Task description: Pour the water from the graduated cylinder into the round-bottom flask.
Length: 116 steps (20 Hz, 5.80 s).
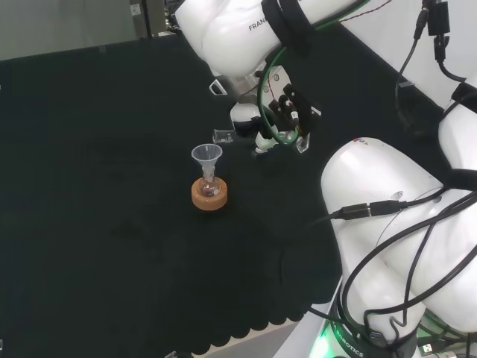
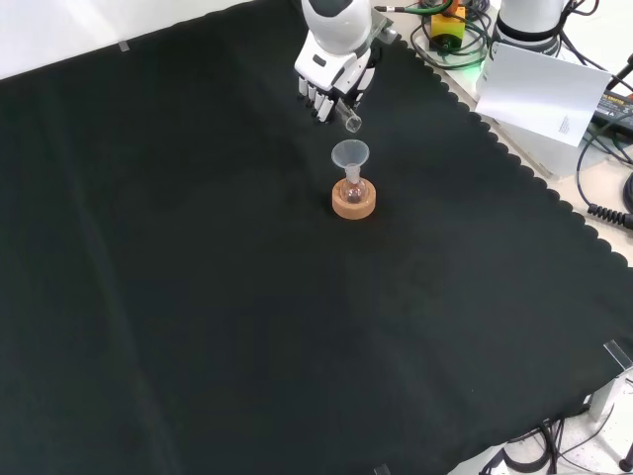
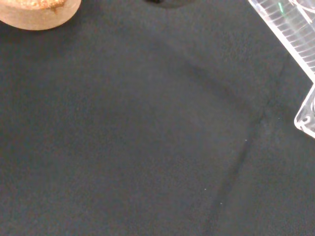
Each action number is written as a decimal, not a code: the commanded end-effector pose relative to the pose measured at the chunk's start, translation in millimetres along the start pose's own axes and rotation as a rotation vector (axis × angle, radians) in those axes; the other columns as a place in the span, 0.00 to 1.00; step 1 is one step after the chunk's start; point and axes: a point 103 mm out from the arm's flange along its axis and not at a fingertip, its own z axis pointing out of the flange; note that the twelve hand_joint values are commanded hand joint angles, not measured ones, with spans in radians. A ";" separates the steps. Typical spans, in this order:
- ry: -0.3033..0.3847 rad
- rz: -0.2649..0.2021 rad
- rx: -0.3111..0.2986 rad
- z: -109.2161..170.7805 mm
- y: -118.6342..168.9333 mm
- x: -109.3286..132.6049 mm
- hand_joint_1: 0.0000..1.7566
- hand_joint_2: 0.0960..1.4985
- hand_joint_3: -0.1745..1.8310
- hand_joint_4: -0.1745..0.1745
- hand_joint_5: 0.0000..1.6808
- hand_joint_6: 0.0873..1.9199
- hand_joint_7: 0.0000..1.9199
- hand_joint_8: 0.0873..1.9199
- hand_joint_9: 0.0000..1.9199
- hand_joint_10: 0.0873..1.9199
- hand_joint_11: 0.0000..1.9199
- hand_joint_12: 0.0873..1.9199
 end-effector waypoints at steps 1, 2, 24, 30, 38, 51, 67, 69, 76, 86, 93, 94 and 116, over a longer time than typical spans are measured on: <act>-0.043 0.005 -0.001 0.6 -0.4 -0.4 0.65 0.72 0.13 0.00 0.56 0.54 0.64 0.14 0.73 0.00 0.63 0.37; -0.055 0.009 0.006 0.3 -0.1 0.4 0.65 0.71 0.13 0.00 0.56 0.54 0.64 0.14 0.73 0.00 0.63 0.37; -0.176 0.058 0.040 -9.2 0.9 5.7 0.65 0.71 0.14 0.00 0.56 0.54 0.64 0.14 0.74 0.00 0.63 0.37; -0.215 0.069 0.035 -11.3 0.7 5.5 0.65 0.71 0.14 0.00 0.56 0.55 0.64 0.14 0.74 0.00 0.63 0.37; -0.252 0.080 0.051 -15.1 1.4 5.6 0.65 0.71 0.14 0.00 0.56 0.55 0.64 0.14 0.74 0.00 0.63 0.37; -0.318 0.091 0.070 -19.5 1.7 10.7 0.65 0.71 0.15 0.00 0.56 0.55 0.64 0.14 0.74 0.00 0.62 0.36; -0.370 0.126 0.049 -24.2 -1.1 10.3 0.65 0.70 0.15 0.00 0.56 0.55 0.64 0.14 0.73 0.00 0.62 0.36; -0.375 0.127 0.051 -24.9 -0.9 11.5 0.65 0.70 0.15 0.00 0.56 0.55 0.64 0.14 0.73 0.00 0.62 0.36; -0.386 0.129 0.059 -26.1 1.0 16.1 0.65 0.70 0.16 0.00 0.55 0.55 0.63 0.14 0.73 0.00 0.62 0.36; -0.389 0.131 0.059 -24.6 0.0 8.6 0.65 0.70 0.16 0.00 0.55 0.56 0.63 0.14 0.73 0.00 0.62 0.36; -0.360 0.130 0.038 -24.8 -0.3 10.1 0.65 0.70 0.16 0.00 0.55 0.56 0.63 0.14 0.73 0.00 0.62 0.36; -0.354 0.128 0.024 -24.9 -0.5 11.2 0.65 0.70 0.16 0.00 0.55 0.56 0.63 0.14 0.73 0.00 0.62 0.36; 0.170 0.058 -0.352 -14.4 -6.3 -35.5 0.65 0.69 0.17 0.00 0.55 0.56 0.63 0.14 0.73 0.00 0.62 0.36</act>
